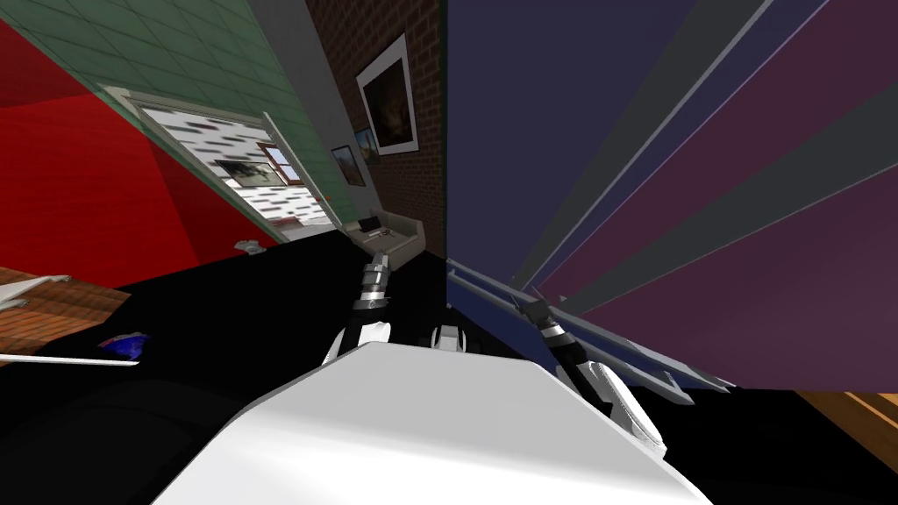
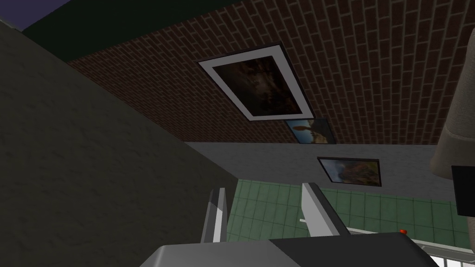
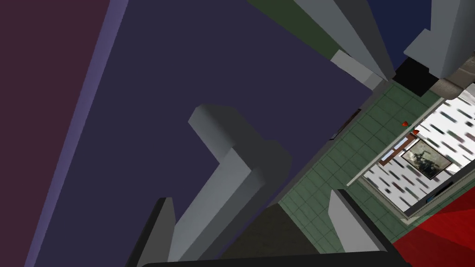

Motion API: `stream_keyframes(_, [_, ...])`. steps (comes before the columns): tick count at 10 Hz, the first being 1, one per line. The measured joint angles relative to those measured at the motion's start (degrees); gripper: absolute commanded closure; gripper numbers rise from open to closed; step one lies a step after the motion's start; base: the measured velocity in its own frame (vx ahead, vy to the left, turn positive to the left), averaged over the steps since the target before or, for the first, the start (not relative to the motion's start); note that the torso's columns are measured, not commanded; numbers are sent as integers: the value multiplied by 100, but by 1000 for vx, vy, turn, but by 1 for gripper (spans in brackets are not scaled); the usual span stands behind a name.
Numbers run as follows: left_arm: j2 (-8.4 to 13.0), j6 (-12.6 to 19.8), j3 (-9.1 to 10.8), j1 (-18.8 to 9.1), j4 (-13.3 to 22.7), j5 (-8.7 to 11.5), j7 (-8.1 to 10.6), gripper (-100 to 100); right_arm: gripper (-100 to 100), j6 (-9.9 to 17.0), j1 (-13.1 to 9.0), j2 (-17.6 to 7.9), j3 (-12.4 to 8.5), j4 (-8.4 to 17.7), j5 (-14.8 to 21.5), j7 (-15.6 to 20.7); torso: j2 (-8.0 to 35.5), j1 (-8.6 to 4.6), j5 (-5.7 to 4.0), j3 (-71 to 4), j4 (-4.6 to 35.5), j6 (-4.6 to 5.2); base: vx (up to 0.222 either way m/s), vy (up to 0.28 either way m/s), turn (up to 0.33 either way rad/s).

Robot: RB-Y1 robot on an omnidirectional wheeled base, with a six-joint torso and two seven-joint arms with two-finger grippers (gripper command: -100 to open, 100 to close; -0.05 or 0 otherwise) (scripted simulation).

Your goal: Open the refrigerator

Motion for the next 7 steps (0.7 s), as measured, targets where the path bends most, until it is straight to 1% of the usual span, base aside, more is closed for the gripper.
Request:
stream_keyframes(2, [0, 0, 0, 0, 0, 0, 0, 0, -100, -70, -9, -90, -76, 167, 147, 257, -8, 6, 2, -6, -3, 0, 70, 28, 5])
stream_keyframes(4, [0, 0, 0, 0, 0, 0, 0, 0, -100, -100, 6, -179, -129, 244, 274, 443, -2, -1, 0, -2, -1, 0, 45, 15, 4])
stream_keyframes(5, [0, 0, 0, 0, 0, 0, 0, 0, -100, -108, 6, -184, -134, 252, 280, 466, 7, -3, 0, 3, 1, 0, 7, 2, 0])
stream_keyframes(6, [0, 0, 0, -1, 0, 0, 0, 0, 100, -107, 5, -183, -133, 251, 279, 463, 9, -3, -1, 5, 2, 0, 8, -7, -14])
stream_keyframes(7, [0, 0, 0, -1, 0, 0, 0, 0, 100, -101, -9, -188, -156, 238, 270, 464, -1, 1, -12, 3, -12, -8, -7, 198, -185])
